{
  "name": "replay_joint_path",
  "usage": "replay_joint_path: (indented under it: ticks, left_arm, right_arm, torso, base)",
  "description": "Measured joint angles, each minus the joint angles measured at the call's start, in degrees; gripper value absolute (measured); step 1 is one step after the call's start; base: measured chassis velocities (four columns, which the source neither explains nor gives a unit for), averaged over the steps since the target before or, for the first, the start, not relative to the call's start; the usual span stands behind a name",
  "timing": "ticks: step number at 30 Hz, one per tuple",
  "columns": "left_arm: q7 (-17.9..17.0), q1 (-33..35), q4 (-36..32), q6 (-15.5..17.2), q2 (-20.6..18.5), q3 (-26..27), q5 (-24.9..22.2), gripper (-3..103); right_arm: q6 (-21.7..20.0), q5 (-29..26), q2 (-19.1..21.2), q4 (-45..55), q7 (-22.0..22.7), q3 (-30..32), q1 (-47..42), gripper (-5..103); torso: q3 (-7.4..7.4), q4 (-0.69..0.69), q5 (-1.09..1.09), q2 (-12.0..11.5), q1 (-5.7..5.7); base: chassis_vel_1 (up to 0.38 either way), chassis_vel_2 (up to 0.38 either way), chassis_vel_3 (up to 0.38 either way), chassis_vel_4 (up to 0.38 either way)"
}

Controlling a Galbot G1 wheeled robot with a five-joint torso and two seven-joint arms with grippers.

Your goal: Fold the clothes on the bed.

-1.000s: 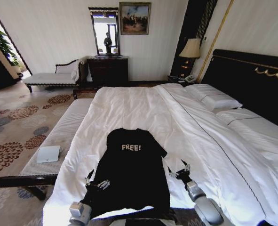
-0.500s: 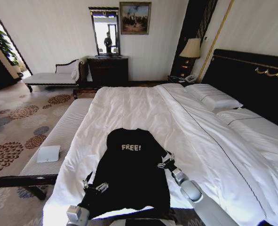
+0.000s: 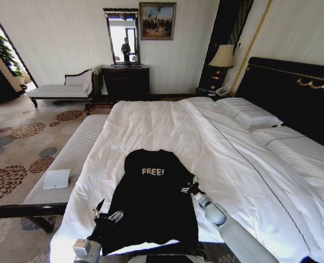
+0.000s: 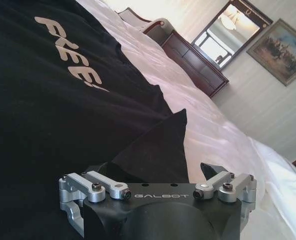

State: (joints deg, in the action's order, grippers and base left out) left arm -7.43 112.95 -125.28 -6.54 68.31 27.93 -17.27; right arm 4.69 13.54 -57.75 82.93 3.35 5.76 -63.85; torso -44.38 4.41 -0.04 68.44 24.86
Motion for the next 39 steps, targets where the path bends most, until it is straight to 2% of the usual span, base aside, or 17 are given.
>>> replay_joint_path:
  ticks: [10,14,15,17,20,21,22,24,27,28,32,35,37,39]
  left_arm:
    - [-0.1,0.7,-0.9,-0.1,0.6,0.9,-0.2,100]
    - [-0.1,0.9,-1.2,-0.1,0.9,1.2,-0.6,100]
    - [-0.1,0.9,-1.2,-0.1,0.9,1.2,-0.6,100]
    - [-0.1,0.9,-1.2,-0.2,1.0,1.4,-1.0,100]
    - [-0.1,0.8,-1.3,-0.2,1.0,1.5,-1.5,100]
    - [-0.2,0.8,-1.3,-0.2,1.0,1.6,-1.7,100]
    - [-0.2,0.7,-1.4,-0.2,1.0,1.7,-1.8,100]
    - [-0.2,0.7,-1.4,-0.2,0.9,1.8,-1.8,100]
    - [-0.4,0.8,-1.6,-0.2,0.9,2.0,-2.0,100]
    - [-0.4,0.8,-1.6,-0.2,0.9,2.0,-2.0,100]
    - [-0.4,1.0,-2.0,-0.1,0.9,2.3,-2.2,100]
    - [-0.5,1.0,-2.0,-0.1,1.0,2.4,-2.2,100]
    - [-0.5,1.0,-2.0,-0.1,1.0,2.4,-2.2,100]
    - [-0.5,1.0,-2.0,-0.1,1.1,2.2,-2.2,100]
  right_arm:
    - [1.6,2.3,-1.0,-1.6,0.5,-0.2,2.2,103]
    - [2.0,2.7,-0.9,-1.8,0.5,-0.1,2.3,85]
    - [2.0,2.7,-0.9,-1.8,0.5,-0.1,2.3,85]
    - [2.1,2.8,-0.7,-1.8,0.3,-0.1,2.0,74]
    - [2.2,2.9,-0.7,-1.8,0.2,0.0,1.6,74]
    - [2.2,2.9,-0.6,-1.9,0.1,0.0,1.4,63]
    - [2.3,2.8,-0.7,-2.0,0.1,0.0,1.2,57]
    - [2.3,2.8,-0.7,-2.0,0.1,0.0,1.2,57]
    - [2.3,2.8,-0.9,-2.0,0.0,-0.1,1.0,40]
    - [2.3,2.8,-0.9,-2.0,0.0,-0.1,1.0,40]
    - [2.4,2.7,-1.0,-2.1,-0.1,-0.4,1.2,19]
    - [2.4,2.6,-1.1,-2.1,-0.1,-0.4,1.2,14]
    - [2.5,2.4,-1.1,-2.1,-0.1,-0.4,1.1,4]
    - [2.5,2.4,-1.1,-2.1,-0.1,-0.3,1.0,2]
  torso:
    - [0.00,0.00,0.00,0.0,0.00]
    - [0.00,-0.01,0.00,0.0,0.00]
    - [0.00,-0.01,0.00,0.0,0.00]
    - [0.00,0.00,0.00,0.0,0.00]
    - [0.00,0.00,0.00,0.0,0.00]
    - [0.00,0.00,0.00,0.0,0.00]
    - [0.00,0.00,0.00,0.0,0.00]
    - [0.00,0.00,0.00,0.0,0.00]
    - [0.00,0.00,0.00,0.0,0.00]
    - [0.00,0.00,0.00,0.0,0.00]
    - [0.00,0.00,0.00,0.0,0.00]
    - [0.00,0.00,0.00,0.0,0.00]
    - [0.00,0.00,0.00,0.0,0.00]
    - [0.00,0.00,0.00,0.0,0.00]
  base:
    - [0.000,0.000,0.000,0.000]
    - [0.000,0.000,0.000,0.000]
    - [0.000,0.000,0.000,0.000]
    - [0.000,0.000,0.000,0.000]
    - [0.000,0.000,0.000,0.000]
    - [0.000,0.000,0.000,0.000]
    - [0.000,0.000,0.000,0.000]
    - [0.000,0.000,0.000,0.000]
    - [0.000,0.000,0.000,0.000]
    - [0.000,0.000,0.000,0.000]
    - [0.000,0.000,0.000,0.000]
    - [0.000,0.000,0.000,0.000]
    - [0.000,0.000,0.000,0.000]
    - [0.000,0.000,0.000,0.000]
